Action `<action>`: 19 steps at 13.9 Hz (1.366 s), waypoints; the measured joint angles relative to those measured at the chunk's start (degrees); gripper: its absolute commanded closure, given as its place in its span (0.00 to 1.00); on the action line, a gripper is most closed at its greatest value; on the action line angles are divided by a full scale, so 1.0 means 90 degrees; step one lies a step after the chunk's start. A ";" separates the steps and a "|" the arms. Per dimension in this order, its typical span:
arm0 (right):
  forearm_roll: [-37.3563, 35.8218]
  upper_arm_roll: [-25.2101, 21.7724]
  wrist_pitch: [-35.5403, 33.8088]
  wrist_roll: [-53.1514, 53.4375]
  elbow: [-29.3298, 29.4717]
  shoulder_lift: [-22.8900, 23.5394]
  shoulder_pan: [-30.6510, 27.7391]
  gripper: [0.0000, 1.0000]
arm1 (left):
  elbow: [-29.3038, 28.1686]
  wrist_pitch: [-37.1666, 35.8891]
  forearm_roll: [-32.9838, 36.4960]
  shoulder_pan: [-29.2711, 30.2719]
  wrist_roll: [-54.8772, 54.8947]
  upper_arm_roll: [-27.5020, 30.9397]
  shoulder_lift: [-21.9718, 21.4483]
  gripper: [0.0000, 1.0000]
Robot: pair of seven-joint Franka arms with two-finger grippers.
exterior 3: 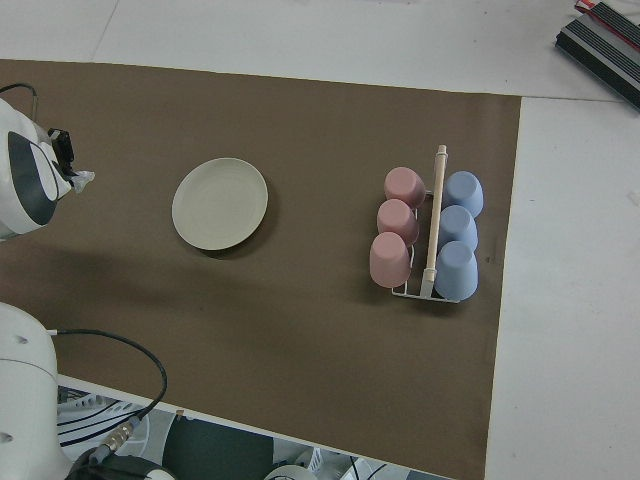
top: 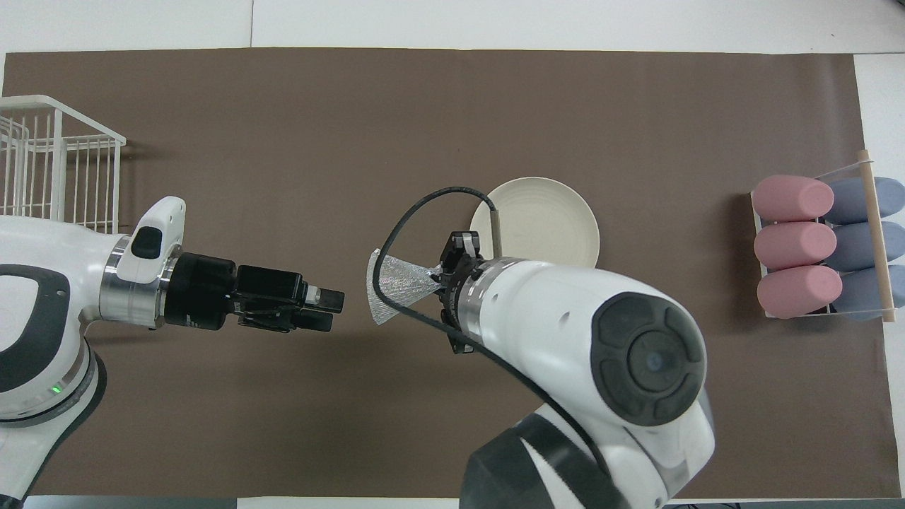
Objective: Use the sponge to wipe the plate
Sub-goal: 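Lower the sponge onto the plate with the right gripper while the left gripper withdraws, then rub the sponge around the plate surface with the right gripper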
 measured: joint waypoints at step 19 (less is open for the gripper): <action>0.0015 -0.0014 0.2832 -0.3752 -0.2151 0.1626 -0.1123 1.00 | 0.0450 0.0733 0.4810 0.0412 -0.0302 0.0069 0.0005 0.00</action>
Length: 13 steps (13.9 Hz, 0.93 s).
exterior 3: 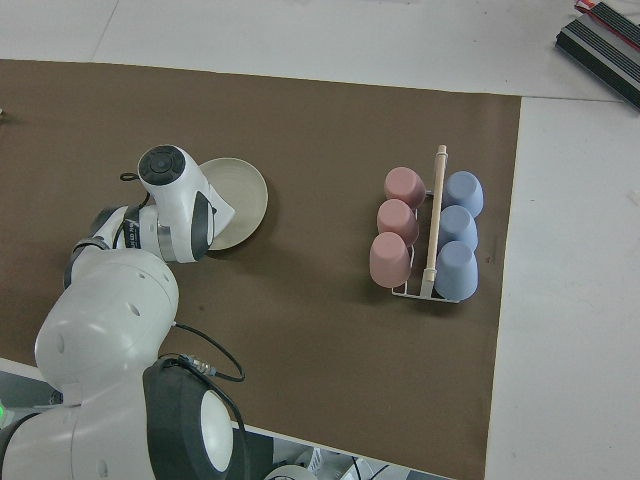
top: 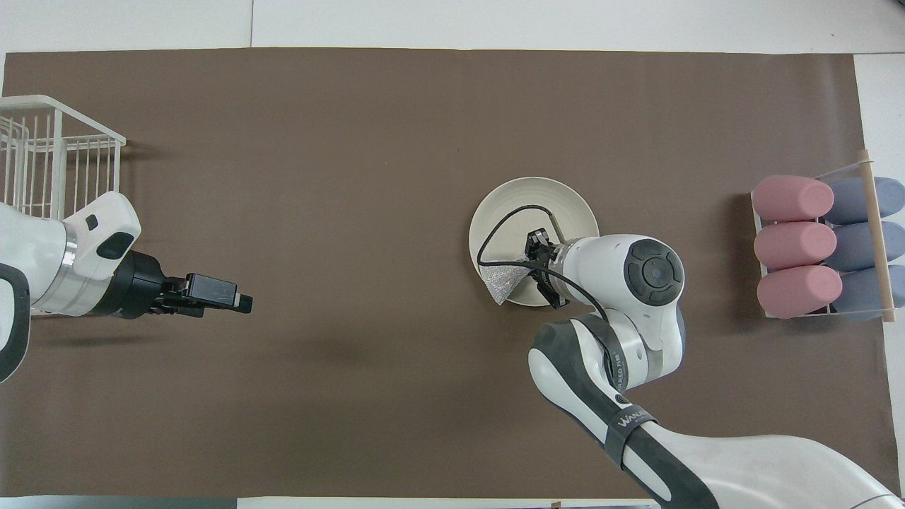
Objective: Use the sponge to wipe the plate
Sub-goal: 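Rub the sponge around the plate surface with the right gripper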
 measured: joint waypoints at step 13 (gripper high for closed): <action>0.0629 0.0040 0.0671 -0.1200 -0.0071 0.0120 -0.0214 1.00 | 0.0102 0.0244 0.0996 -0.0004 -0.0014 -0.0068 0.0000 0.00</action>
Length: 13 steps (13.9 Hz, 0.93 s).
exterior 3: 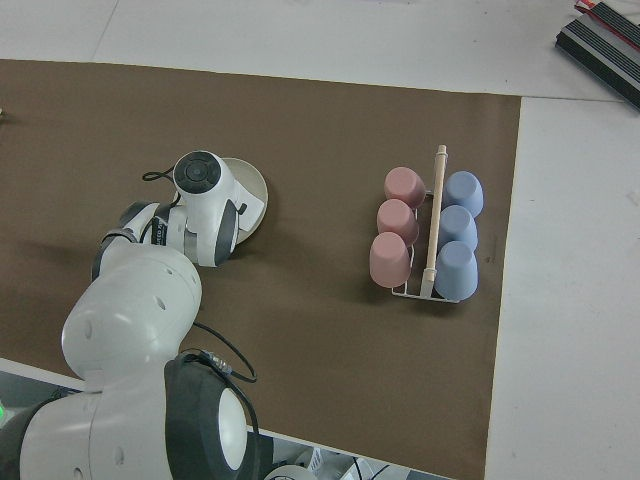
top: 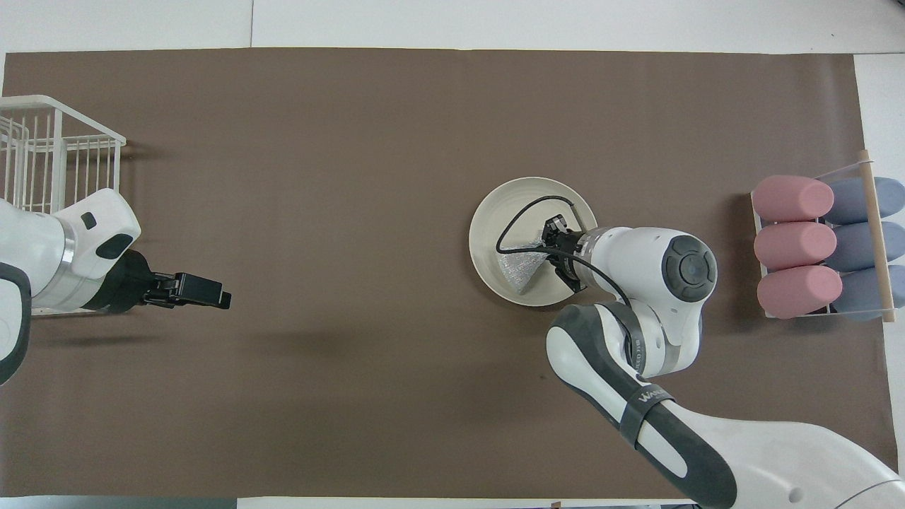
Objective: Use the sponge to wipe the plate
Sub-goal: 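Rub the sponge around the plate surface with the right gripper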
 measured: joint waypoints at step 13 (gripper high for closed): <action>0.0133 -0.0004 0.0316 -0.1246 -0.0008 0.0095 -0.0572 1.00 | 0.0047 0.0131 0.0512 -0.0002 -0.0404 -0.0029 0.0000 0.00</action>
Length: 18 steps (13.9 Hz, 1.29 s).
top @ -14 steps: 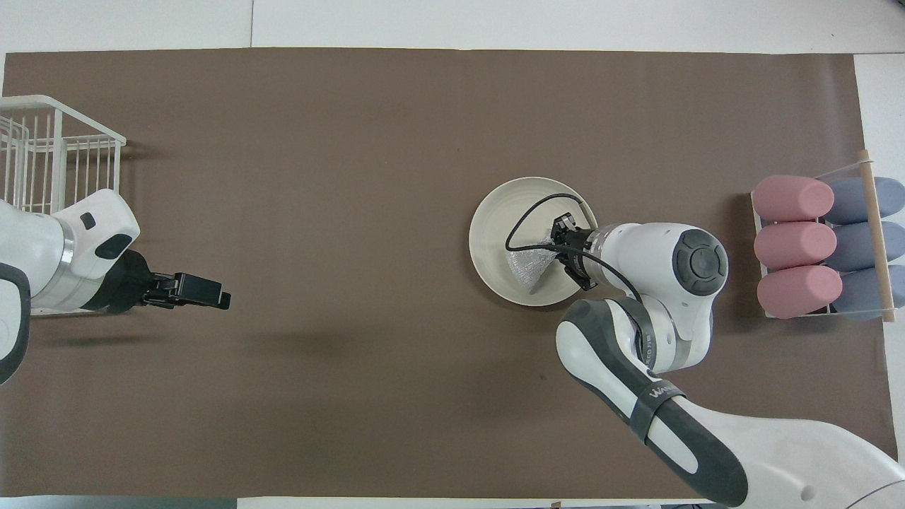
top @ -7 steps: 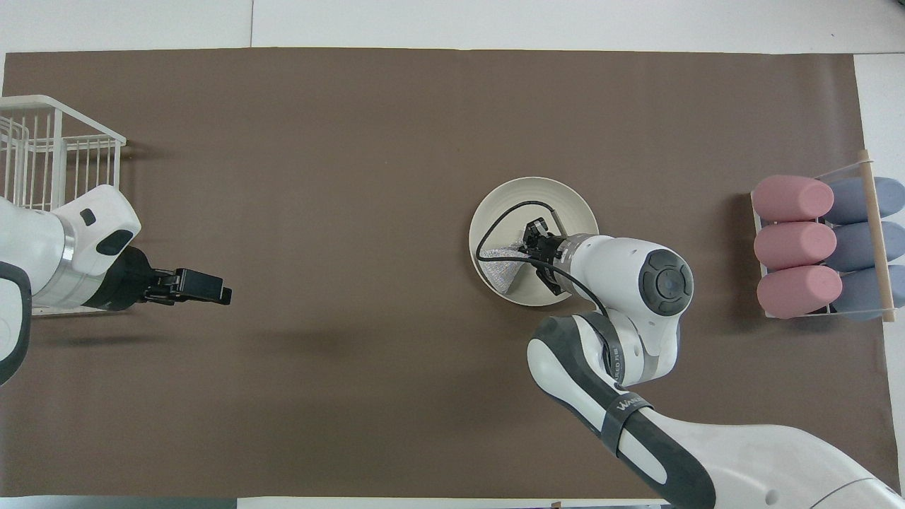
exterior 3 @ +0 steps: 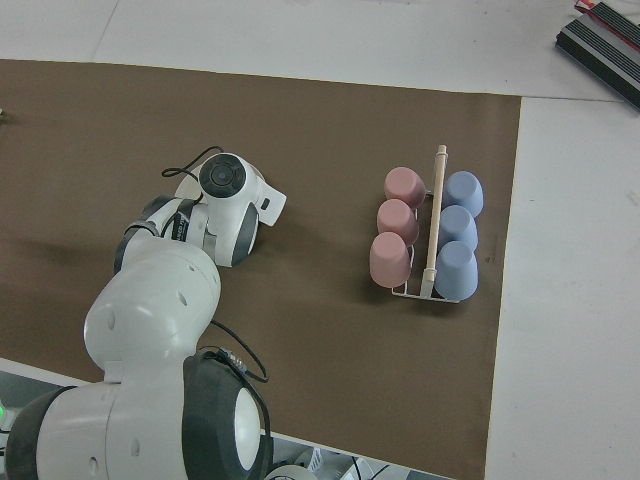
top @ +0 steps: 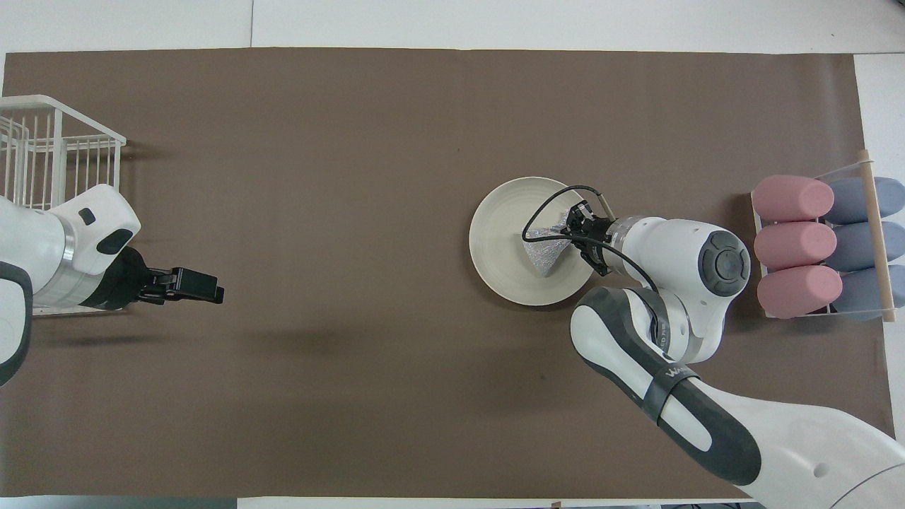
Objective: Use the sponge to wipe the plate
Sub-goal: 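Rub the sponge around the plate surface with the right gripper, then lift the sponge off the plate toward the left gripper with the right gripper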
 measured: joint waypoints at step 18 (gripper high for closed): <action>-0.0131 -0.0058 -0.4155 0.3059 0.1542 -0.1341 0.0934 1.00 | 0.0027 0.0070 0.0144 -0.0004 -0.0107 -0.0027 0.0000 0.00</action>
